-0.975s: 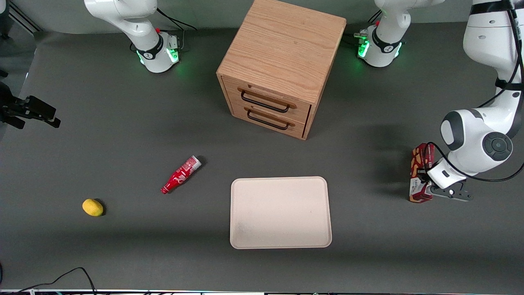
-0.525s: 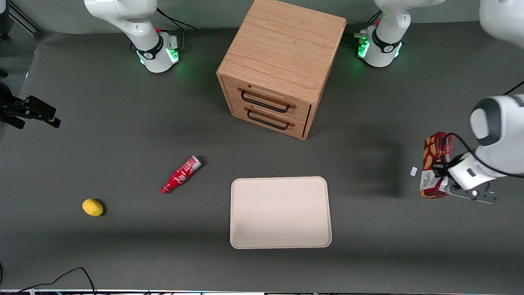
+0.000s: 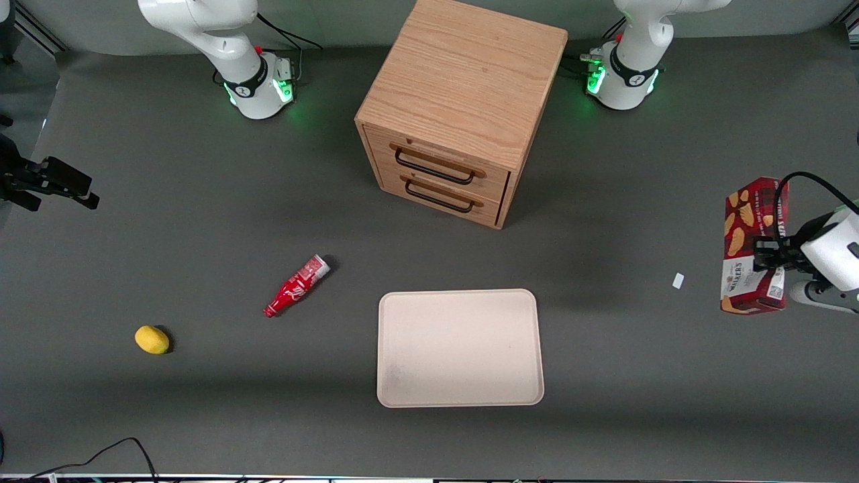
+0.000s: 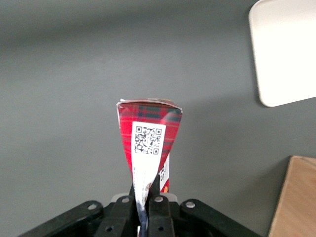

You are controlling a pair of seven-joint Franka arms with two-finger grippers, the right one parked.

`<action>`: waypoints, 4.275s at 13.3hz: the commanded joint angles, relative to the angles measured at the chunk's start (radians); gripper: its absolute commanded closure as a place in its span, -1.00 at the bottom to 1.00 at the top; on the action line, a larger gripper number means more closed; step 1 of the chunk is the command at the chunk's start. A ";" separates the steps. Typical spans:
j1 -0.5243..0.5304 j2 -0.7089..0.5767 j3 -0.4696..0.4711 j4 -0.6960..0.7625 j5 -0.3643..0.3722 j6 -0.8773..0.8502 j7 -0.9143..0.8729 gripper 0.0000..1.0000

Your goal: Place red cookie box on tray

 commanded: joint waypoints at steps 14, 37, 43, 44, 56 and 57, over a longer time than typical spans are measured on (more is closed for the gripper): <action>-0.379 0.595 -0.031 0.414 0.010 0.385 -0.568 1.00; -0.401 0.706 -0.013 0.333 0.047 0.617 -0.599 -1.00; -0.387 0.551 -0.013 0.345 0.044 0.326 -0.574 -1.00; -0.372 0.504 -0.014 0.344 0.041 0.265 -0.550 -1.00; -0.019 -0.262 -0.014 -0.247 0.028 0.010 -0.135 -1.00; 0.007 -0.283 -0.014 -0.245 0.031 -0.025 -0.092 -1.00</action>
